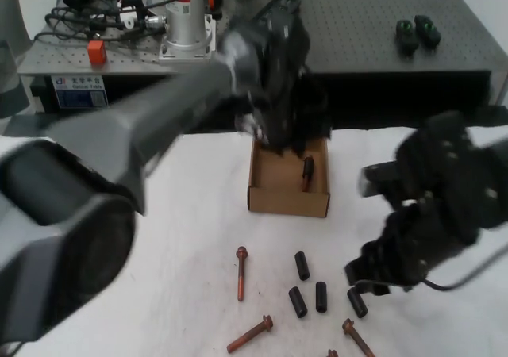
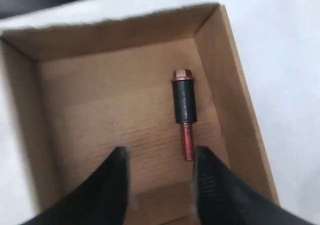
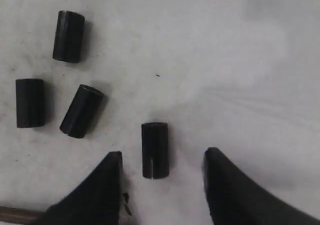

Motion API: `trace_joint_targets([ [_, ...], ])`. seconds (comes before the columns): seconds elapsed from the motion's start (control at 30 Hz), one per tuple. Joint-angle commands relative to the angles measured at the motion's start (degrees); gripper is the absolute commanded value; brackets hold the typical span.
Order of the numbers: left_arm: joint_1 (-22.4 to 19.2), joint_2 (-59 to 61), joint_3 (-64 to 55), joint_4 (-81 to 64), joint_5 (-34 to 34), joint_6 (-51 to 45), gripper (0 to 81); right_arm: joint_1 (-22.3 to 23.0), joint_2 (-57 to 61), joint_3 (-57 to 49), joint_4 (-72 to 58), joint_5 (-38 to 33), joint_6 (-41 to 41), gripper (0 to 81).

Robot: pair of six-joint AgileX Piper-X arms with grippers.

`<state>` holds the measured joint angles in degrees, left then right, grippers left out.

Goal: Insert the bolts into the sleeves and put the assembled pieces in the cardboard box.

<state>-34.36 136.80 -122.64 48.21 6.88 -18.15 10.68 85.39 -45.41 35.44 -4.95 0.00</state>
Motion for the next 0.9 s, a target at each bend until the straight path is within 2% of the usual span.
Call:
trace_joint_targets([
  [0.0, 0.2, -8.5, 0.3, 6.5, -9.7, 4.5, 30.6, 1.6, 6.2, -5.2, 3.6, 1.1, -3.9, 36.3],
  [0.07, 0.2, -10.9, 2.4, 6.6, -9.7, 4.6, 30.6, 2.0, 9.4, -6.8, 5.2, 3.4, -4.0, 36.3],
  [0.3, -0.8, -20.0, 18.2, 1.8, -9.7, 5.4, 30.6, 2.1, 15.6, -8.7, 7.0, 3.6, -5.2, 34.4],
  [0.37, -1.0, -23.1, 24.0, -0.9, -9.7, 6.9, 30.6, 2.1, 16.4, -8.7, 6.3, 4.0, -5.2, 29.0],
  [0.47, -1.5, -28.0, 32.5, -3.2, -8.2, 10.7, 30.6, 2.1, 16.5, -8.7, 5.1, 3.9, -5.2, 15.1],
  [0.57, -2.2, -31.4, 39.8, -3.3, -3.7, 16.6, 30.6, 2.1, 16.5, -8.9, 5.9, 3.9, -5.2, 0.3],
  [0.6, -2.6, -32.2, 41.7, -3.3, -1.7, 19.0, 30.6, 2.1, 16.5, -8.9, 6.5, 3.9, -5.2, 2.9],
  [0.73, -5.2, -32.4, 46.5, -1.0, 6.0, 28.0, 30.6, 1.7, 14.4, -8.7, 8.0, 2.8, -5.2, 2.9],
  [0.87, -8.3, -32.4, 50.0, -1.7, 5.2, 37.6, 30.6, 0.6, 9.2, -8.7, 8.5, -1.8, -4.7, 2.9],
])
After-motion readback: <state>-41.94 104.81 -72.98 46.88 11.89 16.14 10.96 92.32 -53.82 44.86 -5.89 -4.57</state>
